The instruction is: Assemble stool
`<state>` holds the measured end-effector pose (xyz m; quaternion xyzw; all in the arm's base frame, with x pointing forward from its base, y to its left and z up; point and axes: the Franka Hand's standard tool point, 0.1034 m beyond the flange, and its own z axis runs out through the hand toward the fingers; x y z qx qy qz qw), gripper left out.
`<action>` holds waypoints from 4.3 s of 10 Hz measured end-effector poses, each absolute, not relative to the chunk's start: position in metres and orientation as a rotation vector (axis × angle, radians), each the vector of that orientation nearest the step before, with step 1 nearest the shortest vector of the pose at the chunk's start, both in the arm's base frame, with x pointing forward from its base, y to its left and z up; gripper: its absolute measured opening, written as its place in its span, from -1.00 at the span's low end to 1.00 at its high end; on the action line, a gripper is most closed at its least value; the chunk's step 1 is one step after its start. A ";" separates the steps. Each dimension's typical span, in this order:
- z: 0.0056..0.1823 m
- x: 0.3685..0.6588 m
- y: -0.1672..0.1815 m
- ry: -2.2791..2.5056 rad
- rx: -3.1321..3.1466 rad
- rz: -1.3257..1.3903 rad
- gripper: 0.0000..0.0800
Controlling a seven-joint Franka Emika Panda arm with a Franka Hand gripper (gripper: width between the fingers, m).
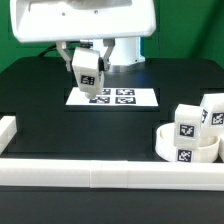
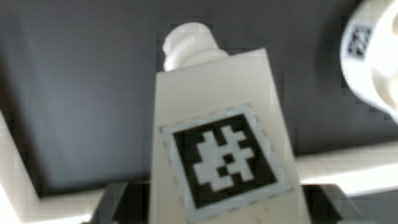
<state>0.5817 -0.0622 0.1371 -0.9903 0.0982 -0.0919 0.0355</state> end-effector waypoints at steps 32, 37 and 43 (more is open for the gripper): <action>0.120 0.580 0.041 0.559 -2.839 -0.870 -0.18; 0.102 0.559 0.064 0.563 -2.841 -0.793 -0.18; 0.095 0.557 0.064 0.534 -2.859 -0.774 -0.18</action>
Offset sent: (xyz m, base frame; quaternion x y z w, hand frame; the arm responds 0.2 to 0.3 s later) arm 0.0000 0.0000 0.0000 0.0000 0.0000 0.0000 1.0000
